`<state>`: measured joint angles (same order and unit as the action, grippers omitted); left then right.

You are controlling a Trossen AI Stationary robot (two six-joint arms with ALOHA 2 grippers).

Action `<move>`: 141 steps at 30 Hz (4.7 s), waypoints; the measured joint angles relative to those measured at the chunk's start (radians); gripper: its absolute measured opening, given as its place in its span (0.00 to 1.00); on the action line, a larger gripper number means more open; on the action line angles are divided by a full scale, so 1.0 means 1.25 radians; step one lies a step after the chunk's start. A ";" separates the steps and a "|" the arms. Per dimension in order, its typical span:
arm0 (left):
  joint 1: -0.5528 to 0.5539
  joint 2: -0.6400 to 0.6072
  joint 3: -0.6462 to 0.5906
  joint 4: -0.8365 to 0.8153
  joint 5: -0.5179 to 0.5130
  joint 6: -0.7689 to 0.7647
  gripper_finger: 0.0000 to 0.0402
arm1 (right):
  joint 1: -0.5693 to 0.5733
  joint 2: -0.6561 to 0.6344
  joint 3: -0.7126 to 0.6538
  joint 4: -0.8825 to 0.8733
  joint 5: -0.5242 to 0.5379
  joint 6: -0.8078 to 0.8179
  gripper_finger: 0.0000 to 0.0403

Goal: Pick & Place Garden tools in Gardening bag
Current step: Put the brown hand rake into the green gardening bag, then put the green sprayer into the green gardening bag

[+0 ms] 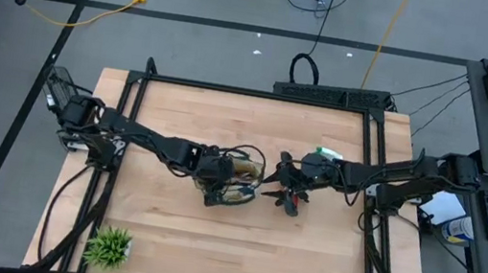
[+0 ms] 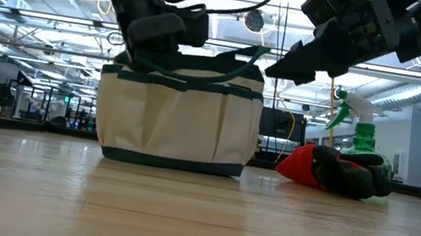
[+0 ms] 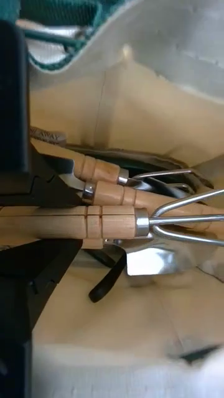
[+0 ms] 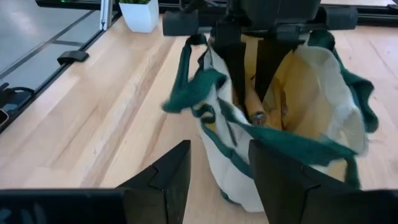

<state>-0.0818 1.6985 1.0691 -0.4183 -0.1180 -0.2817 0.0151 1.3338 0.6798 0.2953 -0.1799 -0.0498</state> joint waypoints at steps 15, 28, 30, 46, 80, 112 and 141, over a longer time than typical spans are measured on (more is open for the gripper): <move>0.005 0.003 0.000 -0.004 0.026 0.052 0.20 | 0.000 0.000 -0.104 0.209 0.000 0.008 0.39; 0.008 0.047 0.002 0.003 0.070 0.059 0.20 | 0.000 0.000 -0.105 0.210 0.000 0.009 0.39; 0.008 0.048 0.002 0.004 0.070 0.062 0.20 | 0.000 0.000 -0.105 0.210 0.000 0.009 0.39; 0.007 0.044 0.000 0.017 0.034 0.073 0.36 | 0.000 0.000 -0.105 0.203 0.000 -0.028 0.39; 0.006 -0.103 -0.002 0.064 0.009 0.045 0.40 | 0.000 0.000 -0.105 0.215 0.096 -0.025 0.39; 0.001 -0.180 0.001 0.099 -0.102 0.101 0.40 | 0.067 -0.011 -0.105 0.173 0.378 0.082 0.39; 0.002 -0.197 0.000 0.104 -0.128 0.102 0.40 | 0.257 -0.173 -0.104 -0.153 0.587 0.359 0.38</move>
<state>-0.0799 1.4517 1.0691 -0.2880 -0.2783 -0.1539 0.3361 1.1172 0.5499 0.1041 0.5533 0.3995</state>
